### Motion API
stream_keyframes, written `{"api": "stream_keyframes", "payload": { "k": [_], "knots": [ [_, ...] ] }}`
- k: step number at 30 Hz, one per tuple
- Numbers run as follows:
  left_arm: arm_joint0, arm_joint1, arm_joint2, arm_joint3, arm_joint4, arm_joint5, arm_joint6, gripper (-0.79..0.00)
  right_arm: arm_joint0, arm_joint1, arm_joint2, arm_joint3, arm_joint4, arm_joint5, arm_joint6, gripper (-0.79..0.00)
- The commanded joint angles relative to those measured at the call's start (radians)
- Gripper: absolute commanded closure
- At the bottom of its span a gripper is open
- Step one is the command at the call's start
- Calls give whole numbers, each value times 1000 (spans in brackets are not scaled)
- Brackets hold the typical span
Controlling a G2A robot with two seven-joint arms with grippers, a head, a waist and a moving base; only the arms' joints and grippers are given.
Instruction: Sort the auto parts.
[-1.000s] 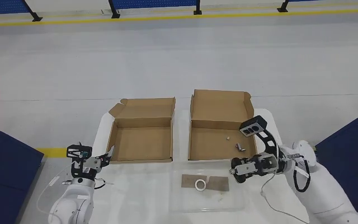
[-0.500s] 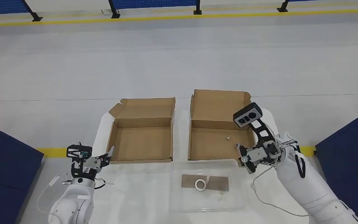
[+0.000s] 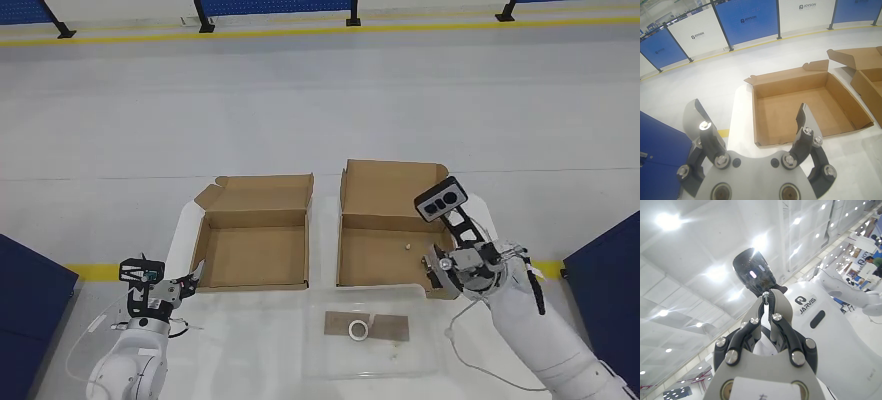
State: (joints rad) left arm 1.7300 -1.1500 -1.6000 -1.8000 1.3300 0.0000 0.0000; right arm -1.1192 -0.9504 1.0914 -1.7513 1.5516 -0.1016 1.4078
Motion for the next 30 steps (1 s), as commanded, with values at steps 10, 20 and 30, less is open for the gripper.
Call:
{"api": "stream_keyframes", "payload": {
  "k": [10, 20, 30],
  "knots": [
    [0, 0, 0, 0, 0, 0, 0, -785, 24, -51, -39, 19, 169, 45, -28, 0],
    [0, 0, 0, 0, 0, 0, 0, -785, 19, -87, -31, 16, 278, 88, -20, 0],
    [0, 0, 0, 0, 0, 0, 0, -785, 17, -117, -11, -7, 318, 113, -18, 0]
  ]
}}
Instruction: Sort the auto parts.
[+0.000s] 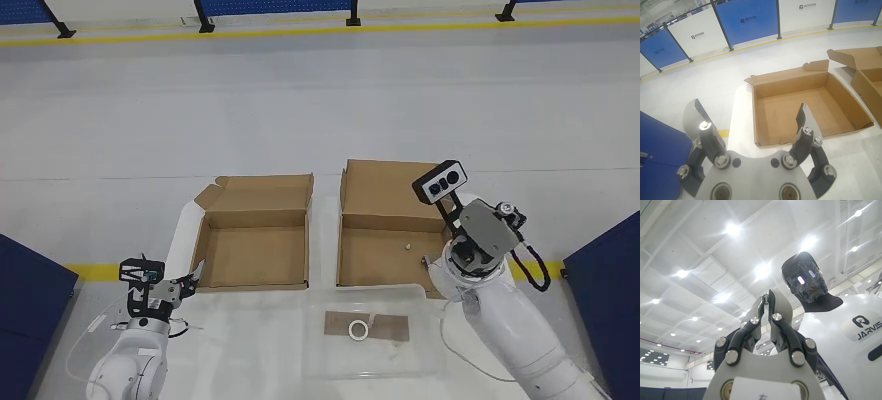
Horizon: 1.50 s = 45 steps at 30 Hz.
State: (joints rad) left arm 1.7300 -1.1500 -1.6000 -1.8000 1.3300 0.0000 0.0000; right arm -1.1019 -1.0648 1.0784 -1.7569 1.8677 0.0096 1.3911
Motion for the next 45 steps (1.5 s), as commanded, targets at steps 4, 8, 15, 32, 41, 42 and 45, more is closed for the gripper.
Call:
{"api": "stream_keyframes", "payload": {
  "k": [4, 8, 15, 32, 41, 42, 45],
  "knots": [
    [0, 0, 0, 0, 0, 0, 0, -785, -7, -15, 9, -10, 20, 8, -2, 0],
    [0, 0, 0, 0, 0, 0, 0, -785, -13, -26, 16, -18, 29, 13, -5, 0],
    [0, 0, 0, 0, 0, 0, 0, -785, -24, -34, 46, -10, -95, 20, -27, 0],
    [0, 0, 0, 0, 0, 0, 0, -785, -54, -47, 117, -16, -271, 34, -11, 0],
    [0, 0, 0, 0, 0, 0, 0, -785, -66, -66, 136, -30, -186, 37, -2, 0],
    [0, 0, 0, 0, 0, 0, 0, -785, -67, -68, 137, -31, -180, 38, -1, 0],
    [0, 0, 0, 0, 0, 0, 0, -785, -68, -73, 140, -33, -182, 40, -2, 0]
  ]
}}
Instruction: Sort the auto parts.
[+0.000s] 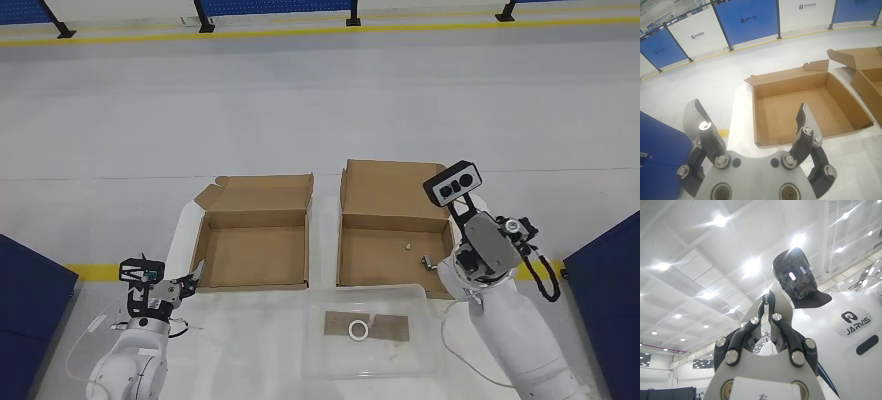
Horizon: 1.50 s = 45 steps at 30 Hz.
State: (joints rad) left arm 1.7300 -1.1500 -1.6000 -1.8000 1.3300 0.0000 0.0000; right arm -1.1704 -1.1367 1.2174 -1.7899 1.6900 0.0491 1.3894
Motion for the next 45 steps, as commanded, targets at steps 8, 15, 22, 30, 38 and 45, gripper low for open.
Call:
{"api": "stream_keyframes", "payload": {
  "k": [8, 15, 22, 30, 38, 45],
  "knots": [
    [0, 0, 0, 0, 0, 0, 0, -785, 0, -7, 22, 6, -98, 14, -7, 0],
    [0, 0, 0, 0, 0, 0, 0, -785, 0, -8, 42, 6, -191, 26, -3, 0],
    [0, 0, 0, 0, 0, 0, 0, -785, -3, -12, 45, 4, -188, 23, 7, 0],
    [0, 0, 0, 0, 0, 0, 0, -785, -3, -12, 45, 4, -188, 23, 7, 0],
    [0, 0, 0, 0, 0, 0, 0, -785, -19, -5, 83, -20, -282, 38, -36, 0],
    [0, 0, 0, 0, 0, 0, 0, -785, -61, 5, 153, -39, -342, 71, -29, 0]
  ]
}}
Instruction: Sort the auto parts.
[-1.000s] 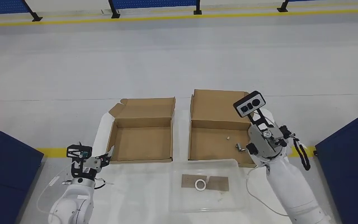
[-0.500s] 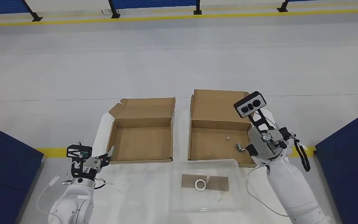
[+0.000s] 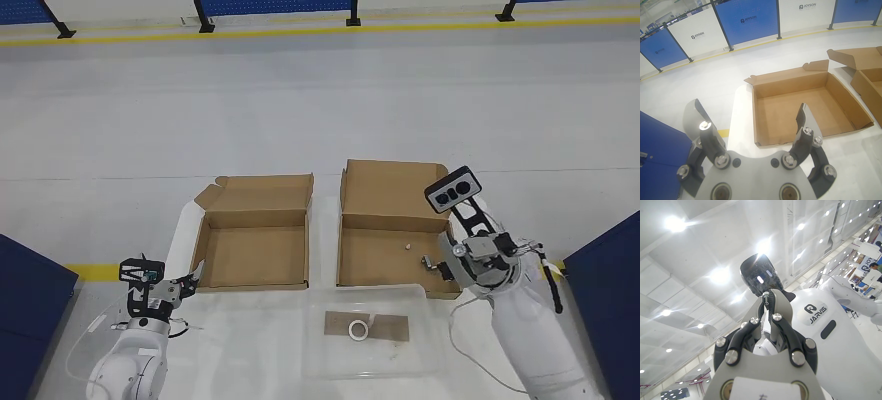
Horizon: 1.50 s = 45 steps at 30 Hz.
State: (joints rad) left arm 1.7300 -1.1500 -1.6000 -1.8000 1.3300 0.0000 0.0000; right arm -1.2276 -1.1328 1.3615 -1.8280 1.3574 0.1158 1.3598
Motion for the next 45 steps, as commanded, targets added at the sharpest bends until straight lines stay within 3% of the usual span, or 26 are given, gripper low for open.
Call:
{"api": "stream_keyframes", "payload": {
  "k": [1, 13, 26, 32, 39, 45],
  "knots": [
    [0, 0, 0, 0, 0, 0, 0, -785, -8, 3, 21, -2, -21, 9, 2, 0],
    [0, 0, 0, 0, 0, 0, 0, -785, -49, 37, 218, -27, -183, 94, 18, 0],
    [0, 0, 0, 0, 0, 0, 0, -785, -50, 37, 219, -28, -187, 92, 10, 0],
    [0, 0, 0, 0, 0, 0, 0, -785, -33, 62, 282, -62, -446, 152, -32, 0],
    [0, 0, 0, 0, 0, 0, 0, -785, -2, 113, 324, -127, -956, 263, 2, 0],
    [0, 0, 0, 0, 0, 0, 0, -785, -42, 137, 320, -157, -1134, 289, 22, 0]
  ]
}}
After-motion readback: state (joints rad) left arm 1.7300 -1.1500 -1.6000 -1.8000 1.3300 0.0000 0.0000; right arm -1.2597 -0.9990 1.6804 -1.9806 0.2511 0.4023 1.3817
